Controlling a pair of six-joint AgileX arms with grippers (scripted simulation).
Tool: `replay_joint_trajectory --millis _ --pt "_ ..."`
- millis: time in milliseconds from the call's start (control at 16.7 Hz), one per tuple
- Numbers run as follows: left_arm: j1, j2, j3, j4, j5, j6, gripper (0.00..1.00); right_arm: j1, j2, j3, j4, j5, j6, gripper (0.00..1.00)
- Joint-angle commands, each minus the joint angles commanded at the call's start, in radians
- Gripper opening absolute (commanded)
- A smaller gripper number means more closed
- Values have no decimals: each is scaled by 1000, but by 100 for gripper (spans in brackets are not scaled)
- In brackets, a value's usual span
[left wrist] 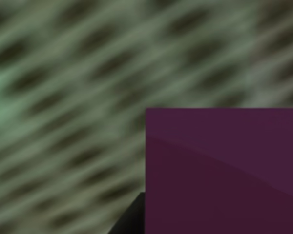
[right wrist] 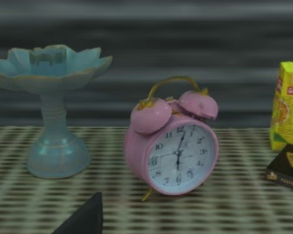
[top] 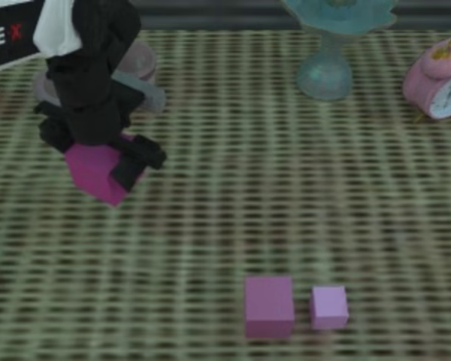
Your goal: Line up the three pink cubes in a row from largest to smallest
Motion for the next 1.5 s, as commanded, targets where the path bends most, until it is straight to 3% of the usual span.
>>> replay_joint_trajectory --millis 420,660,1140,1320,1500 --pt "-41 -19 -25 3 -1 -68 0 0 0 0 0 0 0 100" --pt "-136 -93 -108 7 -3 -285 0 0 0 0 0 0 0 100" --pt "-367 -293 -334 22 -8 -865 0 0 0 0 0 0 0 100" --pt "-412 -344 -382 33 -10 -958 0 0 0 0 0 0 0 100" --pt "-418 -351 -388 35 -10 -969 0 0 0 0 0 0 0 100"
